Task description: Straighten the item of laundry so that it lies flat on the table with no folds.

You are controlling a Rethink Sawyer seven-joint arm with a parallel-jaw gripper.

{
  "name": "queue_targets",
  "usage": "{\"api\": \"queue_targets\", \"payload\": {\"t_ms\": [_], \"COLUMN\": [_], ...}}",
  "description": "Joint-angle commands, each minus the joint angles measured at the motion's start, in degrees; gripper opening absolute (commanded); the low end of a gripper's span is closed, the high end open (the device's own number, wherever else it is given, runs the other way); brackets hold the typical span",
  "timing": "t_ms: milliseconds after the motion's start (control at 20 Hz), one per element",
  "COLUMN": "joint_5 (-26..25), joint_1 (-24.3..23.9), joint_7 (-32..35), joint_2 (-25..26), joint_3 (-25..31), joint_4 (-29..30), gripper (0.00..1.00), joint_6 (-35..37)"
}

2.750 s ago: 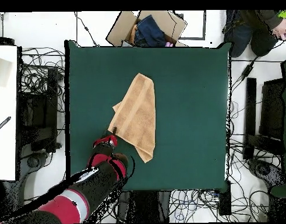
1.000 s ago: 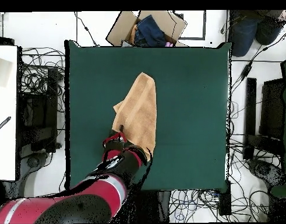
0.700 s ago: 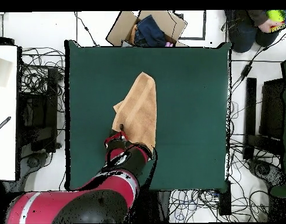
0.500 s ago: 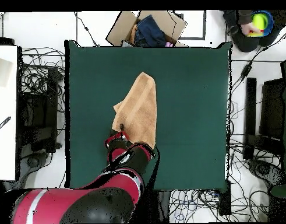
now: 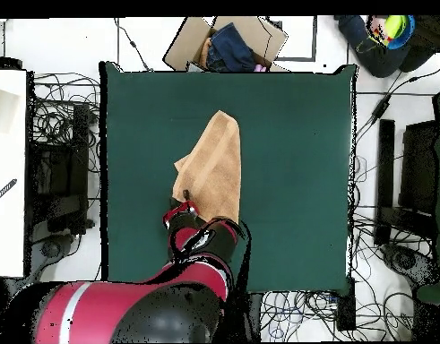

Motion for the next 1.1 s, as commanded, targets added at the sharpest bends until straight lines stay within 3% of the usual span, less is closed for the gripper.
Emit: {"api": "queue_targets", "payload": {"t_ms": [50, 950, 1100], "joint_5": [9.09, 6.96, 9.18], "joint_1": [-2.49, -6.01, -3.56], "joint_7": [5.20, 6.42, 4.99], "joint_2": [11.25, 9.02, 10.12], "joint_3": [1.89, 6.20, 3.55], "joint_4": [-10.56, -9.63, -9.89], "gripper": [0.00, 0.00, 0.00], "joint_6": [12.47, 18.30, 15.65]}}
